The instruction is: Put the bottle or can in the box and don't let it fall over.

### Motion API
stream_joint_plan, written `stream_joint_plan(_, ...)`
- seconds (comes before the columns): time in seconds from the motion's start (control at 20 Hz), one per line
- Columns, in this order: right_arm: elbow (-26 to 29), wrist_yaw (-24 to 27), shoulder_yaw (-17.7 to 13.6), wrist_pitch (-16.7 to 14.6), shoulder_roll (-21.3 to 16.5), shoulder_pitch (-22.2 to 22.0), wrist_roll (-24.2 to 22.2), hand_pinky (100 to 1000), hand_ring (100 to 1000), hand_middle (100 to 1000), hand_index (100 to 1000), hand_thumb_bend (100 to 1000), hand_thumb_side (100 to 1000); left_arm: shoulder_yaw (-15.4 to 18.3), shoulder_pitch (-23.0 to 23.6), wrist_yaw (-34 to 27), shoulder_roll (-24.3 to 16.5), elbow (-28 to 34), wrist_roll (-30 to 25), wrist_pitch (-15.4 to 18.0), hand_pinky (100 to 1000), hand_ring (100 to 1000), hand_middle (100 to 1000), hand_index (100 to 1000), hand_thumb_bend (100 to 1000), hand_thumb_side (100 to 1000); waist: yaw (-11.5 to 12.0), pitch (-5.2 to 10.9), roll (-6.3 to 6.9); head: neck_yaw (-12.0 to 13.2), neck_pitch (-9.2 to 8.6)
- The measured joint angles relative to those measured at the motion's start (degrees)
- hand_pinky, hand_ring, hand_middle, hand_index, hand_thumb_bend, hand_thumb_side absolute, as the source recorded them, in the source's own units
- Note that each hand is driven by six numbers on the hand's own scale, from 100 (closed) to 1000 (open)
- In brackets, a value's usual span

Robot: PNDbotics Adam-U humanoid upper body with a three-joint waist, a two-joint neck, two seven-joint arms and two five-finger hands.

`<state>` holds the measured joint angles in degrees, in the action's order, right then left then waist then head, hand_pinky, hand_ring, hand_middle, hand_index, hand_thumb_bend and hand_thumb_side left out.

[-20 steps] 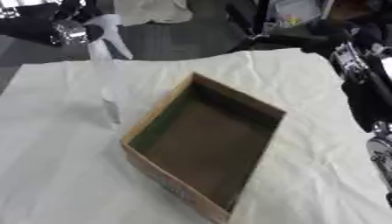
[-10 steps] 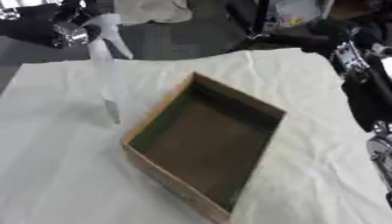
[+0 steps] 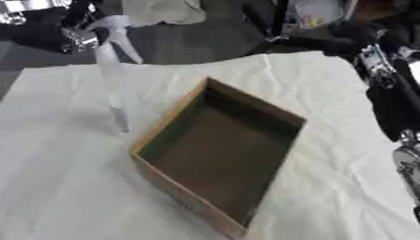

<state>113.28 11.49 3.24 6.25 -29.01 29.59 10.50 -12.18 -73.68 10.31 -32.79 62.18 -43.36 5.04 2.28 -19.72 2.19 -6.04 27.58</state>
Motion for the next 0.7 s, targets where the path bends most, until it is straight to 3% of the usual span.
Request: stream_joint_plan(0.7,0.0,0.4,0.0,0.0,0.1,0.0,0.0,950,737,781,810,100,656,0.0,0.1,-0.1,0.1,-0.4,0.0,0.0,823,596,680,708,100,424,-0.4,-0.01,0.11,0.1,0.00)
